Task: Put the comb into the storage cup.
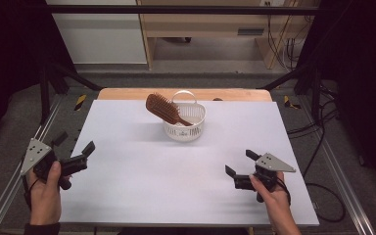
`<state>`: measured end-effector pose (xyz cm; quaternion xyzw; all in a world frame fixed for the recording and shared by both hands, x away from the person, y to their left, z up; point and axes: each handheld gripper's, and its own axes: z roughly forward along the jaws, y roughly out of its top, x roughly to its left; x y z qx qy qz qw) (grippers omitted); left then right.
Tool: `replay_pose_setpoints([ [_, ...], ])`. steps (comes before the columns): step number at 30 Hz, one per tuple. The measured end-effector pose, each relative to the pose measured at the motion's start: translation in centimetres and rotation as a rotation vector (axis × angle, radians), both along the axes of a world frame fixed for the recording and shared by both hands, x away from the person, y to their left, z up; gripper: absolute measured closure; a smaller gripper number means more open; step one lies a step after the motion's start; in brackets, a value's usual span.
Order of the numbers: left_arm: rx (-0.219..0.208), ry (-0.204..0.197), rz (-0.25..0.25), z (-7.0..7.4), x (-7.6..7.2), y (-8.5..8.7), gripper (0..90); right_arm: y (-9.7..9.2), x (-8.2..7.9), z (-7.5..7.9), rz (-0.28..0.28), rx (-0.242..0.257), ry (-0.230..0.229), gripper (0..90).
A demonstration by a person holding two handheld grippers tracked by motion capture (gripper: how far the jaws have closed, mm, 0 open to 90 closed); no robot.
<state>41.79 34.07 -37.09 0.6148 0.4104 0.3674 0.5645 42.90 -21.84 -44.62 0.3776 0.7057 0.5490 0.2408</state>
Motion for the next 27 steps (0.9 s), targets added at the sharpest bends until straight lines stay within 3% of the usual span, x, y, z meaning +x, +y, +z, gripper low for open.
replay_pose_setpoints([
  [6, 0.018, 0.002, 0.008, -0.1, -0.5, 0.5, 1.5, -1.6, -0.6, -0.2, -0.032, 0.008, -0.016, 4.1],
  [12, 0.011, 0.037, 0.006, -0.9, -0.5, 1.0, 1.7, -2.7, -0.9, -0.6, -0.066, 0.016, -0.025, 4.1],
  [27, 0.048, 0.05, 0.024, -3.7, -1.6, 0.9, 2.0, -3.1, -0.6, -1.3, -0.075, -0.019, -0.036, 4.3],
])
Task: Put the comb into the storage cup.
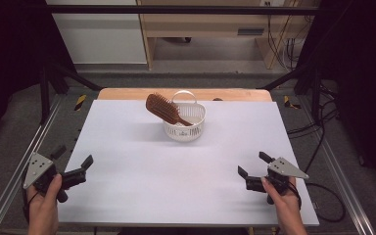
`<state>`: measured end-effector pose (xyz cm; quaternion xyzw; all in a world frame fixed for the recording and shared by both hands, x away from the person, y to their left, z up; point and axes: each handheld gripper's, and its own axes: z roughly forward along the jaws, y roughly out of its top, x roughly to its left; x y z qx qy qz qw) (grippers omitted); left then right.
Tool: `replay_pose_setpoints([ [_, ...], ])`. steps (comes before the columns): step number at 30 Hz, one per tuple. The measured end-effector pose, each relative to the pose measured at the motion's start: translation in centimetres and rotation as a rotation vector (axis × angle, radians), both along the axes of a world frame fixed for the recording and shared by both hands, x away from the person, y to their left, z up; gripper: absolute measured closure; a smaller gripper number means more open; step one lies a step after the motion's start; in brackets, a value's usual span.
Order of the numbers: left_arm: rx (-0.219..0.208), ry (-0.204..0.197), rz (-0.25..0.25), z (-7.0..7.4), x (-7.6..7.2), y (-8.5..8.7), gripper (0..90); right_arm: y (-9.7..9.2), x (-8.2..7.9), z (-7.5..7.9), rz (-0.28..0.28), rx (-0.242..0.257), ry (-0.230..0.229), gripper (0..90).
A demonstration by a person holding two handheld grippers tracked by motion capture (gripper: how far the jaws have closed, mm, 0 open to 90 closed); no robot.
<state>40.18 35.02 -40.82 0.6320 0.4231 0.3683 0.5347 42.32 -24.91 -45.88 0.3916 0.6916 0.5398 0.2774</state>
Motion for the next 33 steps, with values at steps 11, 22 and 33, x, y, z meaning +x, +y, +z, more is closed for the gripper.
replay_pose_setpoints([
  [11, -0.005, 0.02, -0.008, -1.5, -0.2, -0.3, 2.0, 0.1, 0.0, 0.0, 0.007, -0.009, -0.011, 4.3],
  [22, -0.026, 0.035, -0.034, -2.6, -0.9, -0.9, 2.0, 0.2, 0.0, 0.0, 0.012, -0.016, -0.023, 4.3],
  [33, -0.068, 0.042, -0.076, -3.2, -2.0, -2.7, 2.1, 0.6, -0.1, 0.0, 0.027, -0.016, -0.048, 4.2],
])
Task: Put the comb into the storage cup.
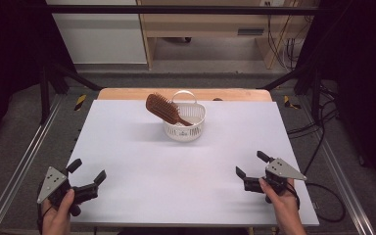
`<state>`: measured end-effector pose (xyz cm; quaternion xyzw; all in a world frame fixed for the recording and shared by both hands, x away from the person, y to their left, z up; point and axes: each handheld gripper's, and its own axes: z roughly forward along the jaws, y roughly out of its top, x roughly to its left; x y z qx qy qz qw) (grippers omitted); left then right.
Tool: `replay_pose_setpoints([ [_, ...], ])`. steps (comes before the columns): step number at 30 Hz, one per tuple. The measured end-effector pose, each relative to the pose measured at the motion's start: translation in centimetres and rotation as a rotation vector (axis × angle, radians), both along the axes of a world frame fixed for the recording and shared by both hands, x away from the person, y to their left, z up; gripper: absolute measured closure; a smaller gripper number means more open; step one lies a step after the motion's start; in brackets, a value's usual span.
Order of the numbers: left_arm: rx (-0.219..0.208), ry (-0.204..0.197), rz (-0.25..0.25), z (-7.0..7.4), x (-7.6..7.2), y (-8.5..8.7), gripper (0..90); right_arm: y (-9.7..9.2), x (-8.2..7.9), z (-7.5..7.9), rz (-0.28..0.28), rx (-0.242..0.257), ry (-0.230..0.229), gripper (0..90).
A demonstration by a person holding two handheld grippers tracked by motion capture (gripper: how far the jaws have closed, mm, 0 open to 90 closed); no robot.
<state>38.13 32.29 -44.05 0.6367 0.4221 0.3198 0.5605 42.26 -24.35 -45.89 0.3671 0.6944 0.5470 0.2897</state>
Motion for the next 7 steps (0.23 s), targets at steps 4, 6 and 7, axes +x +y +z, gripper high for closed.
replay_pose_setpoints([
  [4, -0.018, -0.043, 0.039, 0.5, -0.1, -0.8, 2.9, 0.2, 0.0, 0.2, 0.008, 0.024, -0.011, 3.9],
  [6, 0.0, -0.056, 0.051, 0.6, -0.1, -1.1, 2.9, 0.3, -0.1, 0.3, 0.01, 0.033, -0.019, 4.2],
  [7, 0.009, -0.058, 0.05, 0.6, -0.1, -1.2, 2.9, 0.3, -0.2, 0.4, 0.012, 0.034, -0.021, 4.1],
])
